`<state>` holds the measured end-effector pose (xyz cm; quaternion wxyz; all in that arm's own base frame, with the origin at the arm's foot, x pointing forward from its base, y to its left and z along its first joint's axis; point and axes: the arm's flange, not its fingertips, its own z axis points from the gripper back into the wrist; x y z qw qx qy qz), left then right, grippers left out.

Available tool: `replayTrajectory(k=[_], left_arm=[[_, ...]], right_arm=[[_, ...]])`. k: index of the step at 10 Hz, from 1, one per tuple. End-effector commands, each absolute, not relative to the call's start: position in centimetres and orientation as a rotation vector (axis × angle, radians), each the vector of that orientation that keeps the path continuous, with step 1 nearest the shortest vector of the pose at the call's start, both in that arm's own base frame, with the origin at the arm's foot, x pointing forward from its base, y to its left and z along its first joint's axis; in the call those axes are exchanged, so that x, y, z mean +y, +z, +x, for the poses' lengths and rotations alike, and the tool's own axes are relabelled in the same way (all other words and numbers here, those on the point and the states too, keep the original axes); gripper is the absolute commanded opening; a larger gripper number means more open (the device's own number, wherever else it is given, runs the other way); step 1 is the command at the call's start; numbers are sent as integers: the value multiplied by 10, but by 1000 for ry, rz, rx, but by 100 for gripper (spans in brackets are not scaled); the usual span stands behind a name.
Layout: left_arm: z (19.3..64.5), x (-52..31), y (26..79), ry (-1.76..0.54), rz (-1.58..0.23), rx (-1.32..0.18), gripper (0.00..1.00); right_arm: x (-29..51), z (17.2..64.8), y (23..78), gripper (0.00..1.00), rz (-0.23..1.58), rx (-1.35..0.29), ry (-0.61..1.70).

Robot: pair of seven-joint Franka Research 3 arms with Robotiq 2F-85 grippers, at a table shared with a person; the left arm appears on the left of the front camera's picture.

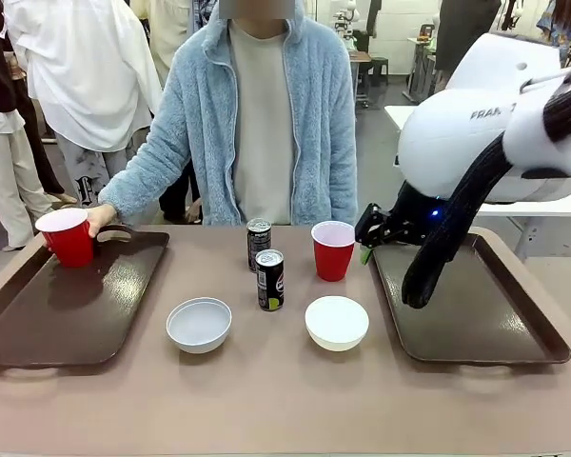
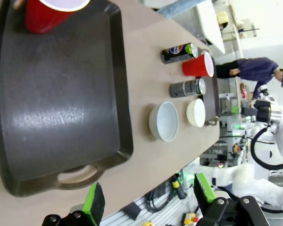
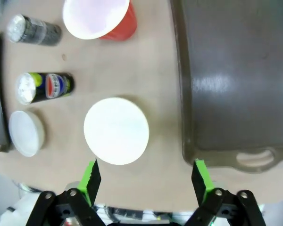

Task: Prepare tableware on both trays.
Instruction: Pick up a Picnic Bowl from the table and place it on a Handle tray.

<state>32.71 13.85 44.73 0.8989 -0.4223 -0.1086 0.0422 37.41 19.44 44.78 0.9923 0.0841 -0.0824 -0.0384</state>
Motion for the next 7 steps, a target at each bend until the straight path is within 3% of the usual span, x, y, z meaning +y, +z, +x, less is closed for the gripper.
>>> replayTrajectory(k=[1, 7], left_arm=[[327, 139, 448, 87, -891, -229, 100], [327, 139, 448, 87, -891, -229, 100]], right_arm=[[219, 398, 421, 100, 73, -204, -32], [245, 421, 369, 100, 7, -105, 21]])
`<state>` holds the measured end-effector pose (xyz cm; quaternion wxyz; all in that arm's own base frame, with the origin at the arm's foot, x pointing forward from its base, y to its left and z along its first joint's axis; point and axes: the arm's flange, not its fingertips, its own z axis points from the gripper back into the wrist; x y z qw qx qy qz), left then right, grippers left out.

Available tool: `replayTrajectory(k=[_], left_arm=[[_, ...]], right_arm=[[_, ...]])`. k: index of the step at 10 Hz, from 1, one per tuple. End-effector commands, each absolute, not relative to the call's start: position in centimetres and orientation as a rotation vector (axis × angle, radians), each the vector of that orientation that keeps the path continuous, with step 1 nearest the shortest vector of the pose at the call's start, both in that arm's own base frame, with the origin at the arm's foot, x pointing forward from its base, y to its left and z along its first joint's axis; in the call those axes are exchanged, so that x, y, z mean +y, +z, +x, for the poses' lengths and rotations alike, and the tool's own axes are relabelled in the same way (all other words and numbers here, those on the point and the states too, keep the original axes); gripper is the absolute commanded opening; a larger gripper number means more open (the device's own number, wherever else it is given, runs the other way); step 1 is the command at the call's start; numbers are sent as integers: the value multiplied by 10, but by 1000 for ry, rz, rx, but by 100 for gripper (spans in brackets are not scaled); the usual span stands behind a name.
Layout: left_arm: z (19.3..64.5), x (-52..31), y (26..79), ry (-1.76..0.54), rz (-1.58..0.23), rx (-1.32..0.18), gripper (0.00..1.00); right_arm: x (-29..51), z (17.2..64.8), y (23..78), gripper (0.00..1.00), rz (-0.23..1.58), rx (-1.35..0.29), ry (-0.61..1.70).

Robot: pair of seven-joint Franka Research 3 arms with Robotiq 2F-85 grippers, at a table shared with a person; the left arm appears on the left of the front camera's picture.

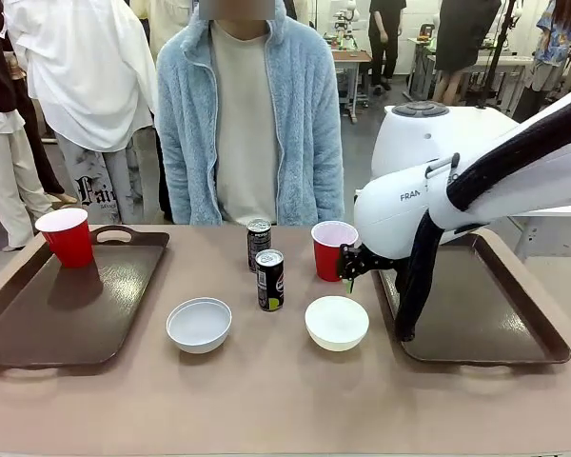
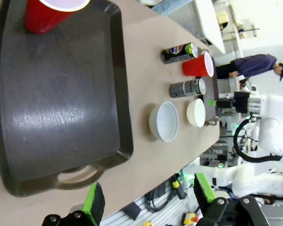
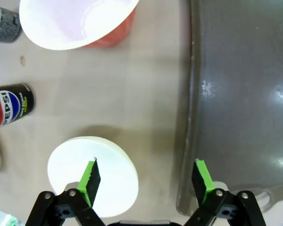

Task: Prepare tableware on both trays.
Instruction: Pick up a Picnic Bowl from the table and place it on a Handle tray.

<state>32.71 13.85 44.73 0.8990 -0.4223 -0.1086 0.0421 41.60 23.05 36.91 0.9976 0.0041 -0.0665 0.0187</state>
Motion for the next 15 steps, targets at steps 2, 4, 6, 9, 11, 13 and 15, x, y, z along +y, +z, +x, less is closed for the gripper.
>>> replayTrajectory(k=[2, 4, 6, 9, 11, 13, 15], left_arm=[[327, 139, 448, 87, -891, -229, 100], [327, 139, 448, 87, -891, -229, 100], [327, 139, 448, 87, -891, -229, 100], [327, 139, 448, 87, -891, -229, 100], [327, 139, 448, 87, -891, -229, 100], [327, 139, 448, 87, -891, -229, 100], [327, 139, 448, 87, -891, -229, 100]], right_arm=[[251, 417, 357, 100, 19, -22, 41], [250, 417, 346, 100, 5, 24, 51], [250, 417, 340, 55, -2, 35, 88], [248, 417, 339, 0, 15, 37, 92], [246, 419, 338, 13, 28, 41, 89], [245, 420, 338, 0, 44, 45, 96], [244, 417, 346, 0, 69, 53, 111]])
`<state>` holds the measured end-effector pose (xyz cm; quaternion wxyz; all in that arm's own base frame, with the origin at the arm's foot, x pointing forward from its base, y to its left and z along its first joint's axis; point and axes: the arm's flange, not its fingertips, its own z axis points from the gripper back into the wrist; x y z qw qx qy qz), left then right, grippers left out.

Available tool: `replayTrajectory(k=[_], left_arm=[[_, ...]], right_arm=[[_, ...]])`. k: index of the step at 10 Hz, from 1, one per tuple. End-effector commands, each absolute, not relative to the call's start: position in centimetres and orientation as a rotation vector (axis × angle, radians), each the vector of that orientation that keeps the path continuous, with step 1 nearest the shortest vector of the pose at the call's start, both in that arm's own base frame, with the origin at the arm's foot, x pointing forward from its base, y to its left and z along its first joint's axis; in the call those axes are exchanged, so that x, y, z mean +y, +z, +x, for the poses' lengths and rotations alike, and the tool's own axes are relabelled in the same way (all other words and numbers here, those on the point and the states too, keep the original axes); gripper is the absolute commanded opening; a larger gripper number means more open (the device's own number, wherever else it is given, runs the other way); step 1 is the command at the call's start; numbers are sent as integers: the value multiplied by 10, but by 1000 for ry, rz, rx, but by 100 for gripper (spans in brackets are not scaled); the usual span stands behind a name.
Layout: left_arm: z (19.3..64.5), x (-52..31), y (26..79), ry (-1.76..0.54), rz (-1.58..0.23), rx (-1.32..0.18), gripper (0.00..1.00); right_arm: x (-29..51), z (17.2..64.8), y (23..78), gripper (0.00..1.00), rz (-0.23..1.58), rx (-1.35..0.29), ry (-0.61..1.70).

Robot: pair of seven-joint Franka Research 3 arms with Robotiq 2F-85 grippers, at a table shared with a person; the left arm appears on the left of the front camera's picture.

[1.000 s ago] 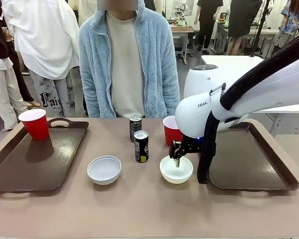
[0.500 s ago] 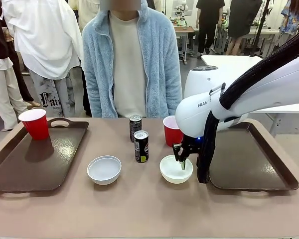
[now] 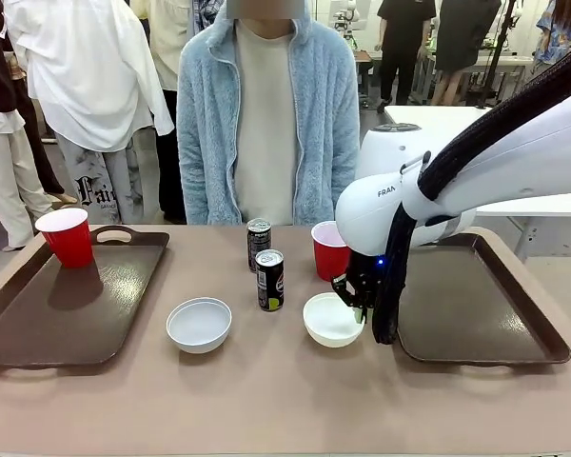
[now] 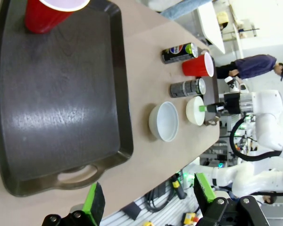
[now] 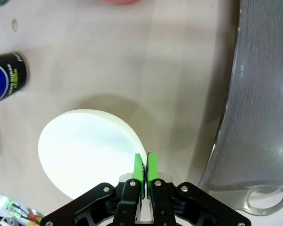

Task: Prepare tableware on both trays.
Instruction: Pick up a Picnic Bowl from the table and place it on a Handle tray.

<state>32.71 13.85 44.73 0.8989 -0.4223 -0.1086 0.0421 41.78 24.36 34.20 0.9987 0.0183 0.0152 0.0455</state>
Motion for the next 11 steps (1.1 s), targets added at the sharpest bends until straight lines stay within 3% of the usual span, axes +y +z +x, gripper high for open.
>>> replayTrajectory(k=[1, 5, 7, 11], left_arm=[[327, 139, 448, 87, -891, -229, 100], [327, 139, 448, 87, -891, -229, 100], [327, 139, 448, 87, -891, -229, 100], [327, 139, 448, 87, -891, -229, 100]], right_arm=[[244, 408, 360, 0, 82, 67, 148], [221, 362, 460, 0, 38, -61, 227], [195, 367, 485, 0, 0, -116, 193], [88, 394, 503, 0, 91, -153, 79]])
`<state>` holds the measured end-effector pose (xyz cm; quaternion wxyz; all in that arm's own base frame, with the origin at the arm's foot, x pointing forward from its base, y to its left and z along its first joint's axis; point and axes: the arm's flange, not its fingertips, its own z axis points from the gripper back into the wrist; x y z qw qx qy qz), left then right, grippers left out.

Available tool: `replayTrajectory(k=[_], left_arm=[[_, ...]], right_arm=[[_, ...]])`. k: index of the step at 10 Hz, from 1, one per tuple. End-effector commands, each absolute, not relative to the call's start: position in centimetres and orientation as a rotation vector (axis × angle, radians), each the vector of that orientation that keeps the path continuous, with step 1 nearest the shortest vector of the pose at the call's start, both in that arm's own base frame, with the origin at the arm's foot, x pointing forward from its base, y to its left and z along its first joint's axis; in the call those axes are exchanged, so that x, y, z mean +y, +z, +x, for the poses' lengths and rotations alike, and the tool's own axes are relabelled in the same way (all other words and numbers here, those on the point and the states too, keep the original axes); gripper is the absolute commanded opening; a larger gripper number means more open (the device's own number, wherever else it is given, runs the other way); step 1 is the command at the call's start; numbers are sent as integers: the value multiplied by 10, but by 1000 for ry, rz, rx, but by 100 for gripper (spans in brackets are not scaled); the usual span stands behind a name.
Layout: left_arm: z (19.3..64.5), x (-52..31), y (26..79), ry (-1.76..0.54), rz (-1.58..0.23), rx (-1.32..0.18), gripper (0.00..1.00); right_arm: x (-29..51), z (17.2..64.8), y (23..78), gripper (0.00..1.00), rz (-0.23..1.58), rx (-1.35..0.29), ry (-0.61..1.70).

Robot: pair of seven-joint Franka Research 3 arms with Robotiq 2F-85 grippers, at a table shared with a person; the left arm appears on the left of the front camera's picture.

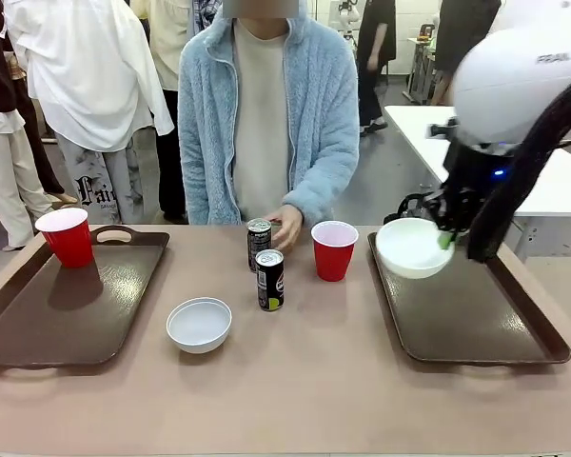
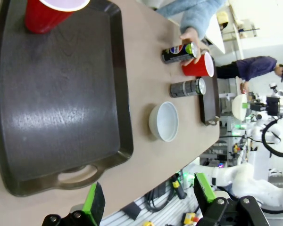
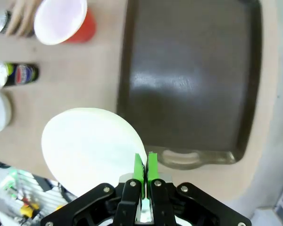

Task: Prepare tableware on both trays.
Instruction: Pick up a Picnic Bowl from the table and place it on a Handle tray.

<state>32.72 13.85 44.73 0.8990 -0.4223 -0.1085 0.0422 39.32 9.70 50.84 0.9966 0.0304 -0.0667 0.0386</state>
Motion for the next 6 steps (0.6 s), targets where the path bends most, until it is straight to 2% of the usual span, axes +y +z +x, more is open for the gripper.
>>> replayTrajectory(k=[1, 3, 6], left_arm=[[327, 139, 448, 87, -891, -229, 100], [327, 139, 448, 87, -891, -229, 100], [327, 139, 448, 87, -891, -229, 100]], right_arm=[[66, 396, 505, 0, 98, -161, 42], [37, 402, 507, 0, 128, -192, -32], [30, 439, 484, 0, 183, -271, -154]])
